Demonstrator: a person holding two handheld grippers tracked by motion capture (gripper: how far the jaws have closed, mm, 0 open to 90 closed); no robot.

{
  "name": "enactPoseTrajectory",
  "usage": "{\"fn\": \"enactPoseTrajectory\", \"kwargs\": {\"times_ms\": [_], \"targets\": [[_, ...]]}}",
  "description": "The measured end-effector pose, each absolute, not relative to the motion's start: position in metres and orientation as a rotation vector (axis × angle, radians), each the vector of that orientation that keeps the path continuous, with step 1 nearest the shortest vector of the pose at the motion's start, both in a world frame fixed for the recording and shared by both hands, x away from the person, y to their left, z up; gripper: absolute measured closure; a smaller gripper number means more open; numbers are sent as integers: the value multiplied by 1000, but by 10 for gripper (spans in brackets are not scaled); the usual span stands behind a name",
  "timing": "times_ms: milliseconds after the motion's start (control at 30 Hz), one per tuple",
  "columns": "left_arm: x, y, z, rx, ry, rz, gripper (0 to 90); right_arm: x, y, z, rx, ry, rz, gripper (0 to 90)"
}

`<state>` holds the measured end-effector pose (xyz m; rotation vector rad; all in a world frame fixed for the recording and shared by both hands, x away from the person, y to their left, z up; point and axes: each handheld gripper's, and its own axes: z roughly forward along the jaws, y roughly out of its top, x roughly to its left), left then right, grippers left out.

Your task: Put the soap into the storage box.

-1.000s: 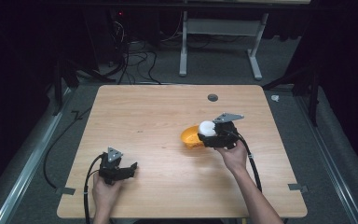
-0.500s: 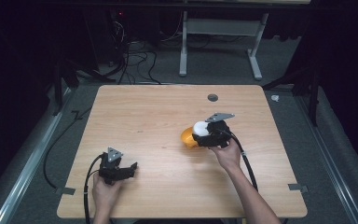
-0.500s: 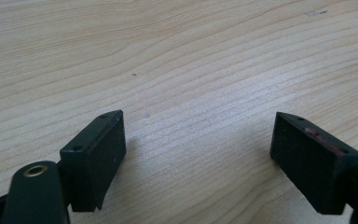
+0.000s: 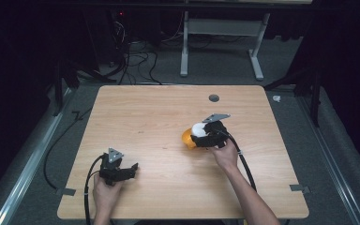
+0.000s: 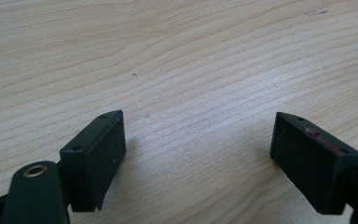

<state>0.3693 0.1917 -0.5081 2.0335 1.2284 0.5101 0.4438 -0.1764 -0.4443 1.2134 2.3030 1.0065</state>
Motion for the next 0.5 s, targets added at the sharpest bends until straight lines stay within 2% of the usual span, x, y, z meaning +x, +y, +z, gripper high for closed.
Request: {"fn": "enactPoseTrajectory", "kwargs": {"times_ms": [500], "targets": [[369,192,-508,2036,1227,508,188,451,-171,-454,1235,2318,986,247]]}}
